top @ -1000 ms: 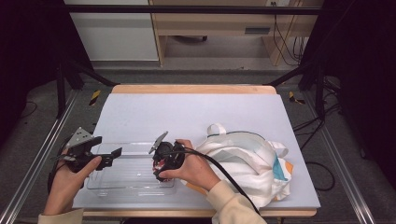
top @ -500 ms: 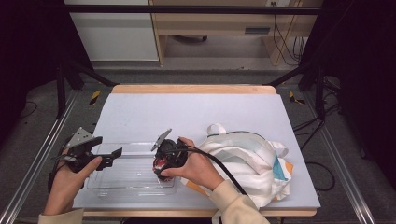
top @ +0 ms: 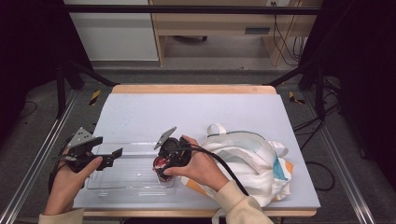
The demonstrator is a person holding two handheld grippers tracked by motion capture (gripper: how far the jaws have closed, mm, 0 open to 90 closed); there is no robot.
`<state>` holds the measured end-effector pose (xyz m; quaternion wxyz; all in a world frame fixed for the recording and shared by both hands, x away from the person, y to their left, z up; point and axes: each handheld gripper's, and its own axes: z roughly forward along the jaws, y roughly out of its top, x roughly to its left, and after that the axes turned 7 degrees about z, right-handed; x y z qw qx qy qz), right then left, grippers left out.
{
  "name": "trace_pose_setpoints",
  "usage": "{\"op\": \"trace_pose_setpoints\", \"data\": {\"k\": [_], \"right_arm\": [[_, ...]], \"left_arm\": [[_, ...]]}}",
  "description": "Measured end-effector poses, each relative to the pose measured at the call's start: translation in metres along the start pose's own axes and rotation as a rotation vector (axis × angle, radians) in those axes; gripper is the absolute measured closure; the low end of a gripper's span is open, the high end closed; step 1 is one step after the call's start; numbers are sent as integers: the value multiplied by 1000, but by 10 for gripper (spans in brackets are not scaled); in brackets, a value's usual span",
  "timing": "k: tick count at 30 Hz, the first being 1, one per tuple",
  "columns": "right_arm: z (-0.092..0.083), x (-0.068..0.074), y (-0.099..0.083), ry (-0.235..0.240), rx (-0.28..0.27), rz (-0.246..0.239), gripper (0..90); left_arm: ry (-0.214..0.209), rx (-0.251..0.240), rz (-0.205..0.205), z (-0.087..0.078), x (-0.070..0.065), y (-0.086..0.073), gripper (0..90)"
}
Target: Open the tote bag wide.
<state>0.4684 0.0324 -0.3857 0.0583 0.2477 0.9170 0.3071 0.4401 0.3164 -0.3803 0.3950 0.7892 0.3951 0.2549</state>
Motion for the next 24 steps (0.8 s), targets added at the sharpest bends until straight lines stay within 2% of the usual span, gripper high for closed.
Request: {"op": "trace_pose_setpoints", "data": {"k": [6,24], "right_arm": [[-5,-2,-1,-7,-5,8,152],[-28,-9,-3,-19,-67,36,125]], "left_arm": [[-3,1,0,1,-1,0,108],[-2,2,2,2,-2,0,106]]}}
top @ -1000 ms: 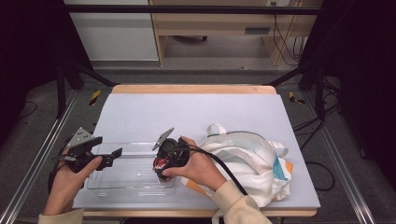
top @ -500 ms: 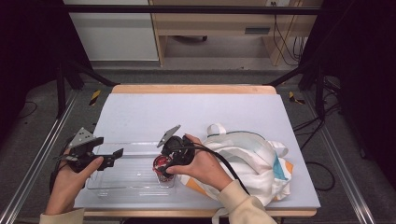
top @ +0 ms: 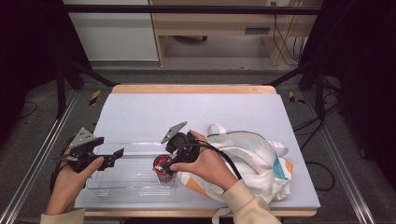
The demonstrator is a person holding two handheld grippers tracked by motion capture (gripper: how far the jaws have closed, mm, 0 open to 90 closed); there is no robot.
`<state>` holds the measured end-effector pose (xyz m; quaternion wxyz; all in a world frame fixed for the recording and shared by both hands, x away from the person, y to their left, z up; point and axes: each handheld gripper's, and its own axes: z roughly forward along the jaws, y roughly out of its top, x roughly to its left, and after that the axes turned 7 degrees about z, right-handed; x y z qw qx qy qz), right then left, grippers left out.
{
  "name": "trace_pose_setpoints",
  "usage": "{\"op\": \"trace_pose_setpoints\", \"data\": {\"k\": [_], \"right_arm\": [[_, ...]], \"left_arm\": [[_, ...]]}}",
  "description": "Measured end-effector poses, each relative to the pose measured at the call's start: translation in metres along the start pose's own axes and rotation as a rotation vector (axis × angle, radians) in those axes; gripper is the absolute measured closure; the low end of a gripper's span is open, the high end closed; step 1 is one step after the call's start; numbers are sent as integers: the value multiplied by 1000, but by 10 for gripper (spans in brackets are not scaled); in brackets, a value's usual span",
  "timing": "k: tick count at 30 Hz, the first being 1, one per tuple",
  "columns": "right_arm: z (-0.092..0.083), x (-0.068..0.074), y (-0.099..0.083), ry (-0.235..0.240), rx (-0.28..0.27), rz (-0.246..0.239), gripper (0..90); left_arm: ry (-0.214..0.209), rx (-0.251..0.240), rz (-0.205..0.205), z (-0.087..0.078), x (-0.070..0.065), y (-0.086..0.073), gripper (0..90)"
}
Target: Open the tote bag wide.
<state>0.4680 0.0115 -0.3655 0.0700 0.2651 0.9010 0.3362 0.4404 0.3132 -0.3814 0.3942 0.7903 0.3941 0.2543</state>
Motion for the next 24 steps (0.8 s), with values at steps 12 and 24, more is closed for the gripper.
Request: {"op": "trace_pose_setpoints", "data": {"k": [12,24], "right_arm": [[-13,-1,-2,-15,-18,4,100],[-37,-7,-15,-32,-60,37,96]], "left_arm": [[0,-3,4,-1,-2,1,106],[-1,-6,0,-1,-2,2,106]]}}
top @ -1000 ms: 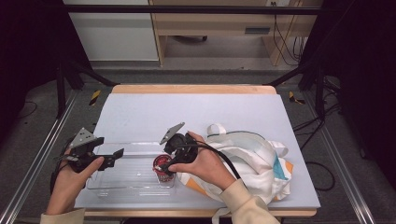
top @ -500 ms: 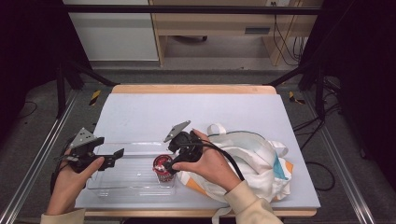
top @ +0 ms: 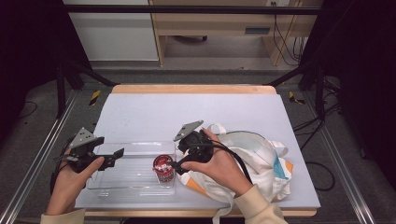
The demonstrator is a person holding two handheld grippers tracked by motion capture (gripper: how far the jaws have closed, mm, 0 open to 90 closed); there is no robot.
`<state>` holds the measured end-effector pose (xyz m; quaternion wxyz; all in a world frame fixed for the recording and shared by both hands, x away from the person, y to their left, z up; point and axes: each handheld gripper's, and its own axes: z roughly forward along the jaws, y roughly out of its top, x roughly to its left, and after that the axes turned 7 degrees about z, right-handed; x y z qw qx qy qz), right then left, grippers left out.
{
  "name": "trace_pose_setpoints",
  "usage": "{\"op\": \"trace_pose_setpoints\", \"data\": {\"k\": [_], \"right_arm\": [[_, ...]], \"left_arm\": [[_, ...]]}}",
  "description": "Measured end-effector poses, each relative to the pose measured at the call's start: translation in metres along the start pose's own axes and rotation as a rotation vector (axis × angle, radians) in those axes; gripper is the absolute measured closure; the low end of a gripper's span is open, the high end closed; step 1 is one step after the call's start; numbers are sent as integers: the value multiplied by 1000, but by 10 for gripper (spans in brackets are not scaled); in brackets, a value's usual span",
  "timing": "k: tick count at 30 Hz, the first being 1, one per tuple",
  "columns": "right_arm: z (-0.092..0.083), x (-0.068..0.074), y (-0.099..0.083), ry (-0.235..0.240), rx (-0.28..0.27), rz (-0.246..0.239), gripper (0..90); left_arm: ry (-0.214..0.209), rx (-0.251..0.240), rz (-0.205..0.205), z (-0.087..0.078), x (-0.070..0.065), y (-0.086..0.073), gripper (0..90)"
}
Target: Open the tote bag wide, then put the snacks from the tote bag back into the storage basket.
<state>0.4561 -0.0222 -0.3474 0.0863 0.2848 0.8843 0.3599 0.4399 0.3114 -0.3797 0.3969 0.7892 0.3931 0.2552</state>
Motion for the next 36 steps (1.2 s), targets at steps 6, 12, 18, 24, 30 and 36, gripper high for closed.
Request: {"op": "trace_pose_setpoints", "data": {"k": [6,12,18,24,30,36], "right_arm": [[-15,-8,-10,-25,-43,35,94],[-27,-18,-14,-48,-86,60,95],[-35,-24,-19,-69,-107,82,92],[-52,-27,-27,-100,-158,106,85],[-66,-33,-35,-126,-173,116,78],[-74,-39,-47,-153,-184,139,75]], "left_arm": [[-6,-1,10,3,-1,4,106],[2,3,19,6,-4,4,106],[6,-4,25,8,-8,6,104],[2,-2,40,6,-12,7,102],[4,-11,38,6,-13,9,100],[7,-23,33,6,-13,9,99]]}}
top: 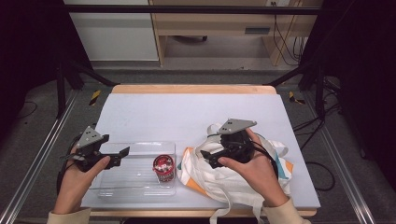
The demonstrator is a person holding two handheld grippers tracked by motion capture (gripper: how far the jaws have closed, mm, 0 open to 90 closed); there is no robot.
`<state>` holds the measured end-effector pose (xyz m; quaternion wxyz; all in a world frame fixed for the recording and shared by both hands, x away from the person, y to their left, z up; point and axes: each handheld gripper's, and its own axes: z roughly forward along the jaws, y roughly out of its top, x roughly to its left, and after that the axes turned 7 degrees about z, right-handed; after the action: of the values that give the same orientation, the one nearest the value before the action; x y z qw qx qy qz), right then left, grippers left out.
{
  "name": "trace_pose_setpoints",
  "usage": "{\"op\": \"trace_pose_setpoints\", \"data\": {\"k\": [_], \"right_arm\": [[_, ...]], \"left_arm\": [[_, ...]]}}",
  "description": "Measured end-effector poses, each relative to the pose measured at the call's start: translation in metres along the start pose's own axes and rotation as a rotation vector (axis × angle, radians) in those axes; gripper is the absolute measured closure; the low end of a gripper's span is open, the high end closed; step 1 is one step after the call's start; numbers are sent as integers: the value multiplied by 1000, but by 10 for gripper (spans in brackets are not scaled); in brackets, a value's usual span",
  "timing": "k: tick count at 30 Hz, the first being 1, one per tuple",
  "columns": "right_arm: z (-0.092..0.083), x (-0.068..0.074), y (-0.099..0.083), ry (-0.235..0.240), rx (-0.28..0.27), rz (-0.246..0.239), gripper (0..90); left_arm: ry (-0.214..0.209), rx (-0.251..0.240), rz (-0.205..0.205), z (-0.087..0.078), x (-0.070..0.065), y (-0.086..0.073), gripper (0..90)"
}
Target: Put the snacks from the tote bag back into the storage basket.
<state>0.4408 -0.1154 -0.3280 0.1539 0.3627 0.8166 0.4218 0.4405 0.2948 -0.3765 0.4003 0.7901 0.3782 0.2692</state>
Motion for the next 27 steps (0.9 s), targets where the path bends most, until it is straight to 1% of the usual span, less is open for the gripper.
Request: {"op": "trace_pose_setpoints", "data": {"k": [1,4,11,16,19,25,27], "right_arm": [[-3,-3,-4,-3,-2,7,75],[-7,-5,-8,-11,-7,13,73],[-19,-15,-21,-36,-36,50,71],[-27,-20,-29,-51,-45,64,67],[-34,-25,-38,-67,-58,86,67],[-43,-33,-49,-89,-78,103,65],[-48,-39,-55,-109,-89,120,68]], "left_arm": [[-2,0,2,0,-1,0,98],[-4,-2,2,0,-2,1,92],[-4,-5,5,0,-3,2,86],[-1,-10,4,-1,-3,2,80],[1,-9,2,0,-3,2,79],[-5,-3,8,2,-4,1,76],[-2,1,9,2,-4,1,76]]}}
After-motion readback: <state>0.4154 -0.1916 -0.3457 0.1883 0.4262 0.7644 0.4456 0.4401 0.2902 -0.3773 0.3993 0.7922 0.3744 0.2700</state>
